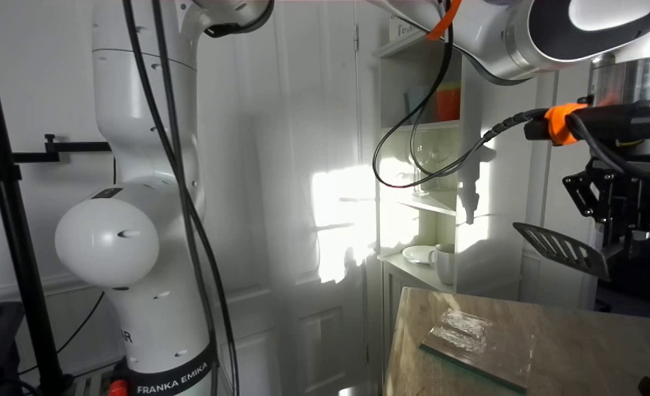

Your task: Pick up the black spatula and put it on the right side of the kitchen counter, pick up the tongs and turn them ninety degrees anticlockwise, put the tongs on the kitchen counter next to the spatula

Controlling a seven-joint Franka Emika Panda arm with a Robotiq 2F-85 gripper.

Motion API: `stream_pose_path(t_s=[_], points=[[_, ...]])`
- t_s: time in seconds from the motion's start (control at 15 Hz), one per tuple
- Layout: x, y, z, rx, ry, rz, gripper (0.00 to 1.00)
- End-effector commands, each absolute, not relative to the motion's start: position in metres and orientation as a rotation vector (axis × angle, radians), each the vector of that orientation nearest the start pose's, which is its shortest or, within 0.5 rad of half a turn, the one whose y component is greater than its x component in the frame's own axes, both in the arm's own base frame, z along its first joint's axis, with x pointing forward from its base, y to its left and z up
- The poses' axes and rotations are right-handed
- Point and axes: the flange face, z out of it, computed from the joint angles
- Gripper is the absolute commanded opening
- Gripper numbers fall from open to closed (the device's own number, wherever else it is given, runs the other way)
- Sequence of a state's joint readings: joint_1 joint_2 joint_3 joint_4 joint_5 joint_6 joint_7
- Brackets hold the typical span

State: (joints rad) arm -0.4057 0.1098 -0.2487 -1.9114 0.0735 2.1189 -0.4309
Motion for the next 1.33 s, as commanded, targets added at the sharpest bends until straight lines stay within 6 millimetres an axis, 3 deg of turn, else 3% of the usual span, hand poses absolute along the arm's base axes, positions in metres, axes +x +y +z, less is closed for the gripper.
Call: stream_pose_path(t_s=[0.0, 0.4, 1.0, 1.27], points=[[0.442, -0.362, 0.46, -3.059, 0.614, -0.283, 0.04], [0.419, -0.382, 0.445, -2.891, 1.078, -0.284, 0.04], [0.417, -0.395, 0.376, -2.781, 1.757, -0.311, 0.04], [0.413, -0.406, 0.346, -2.768, 1.895, -0.197, 0.04]])
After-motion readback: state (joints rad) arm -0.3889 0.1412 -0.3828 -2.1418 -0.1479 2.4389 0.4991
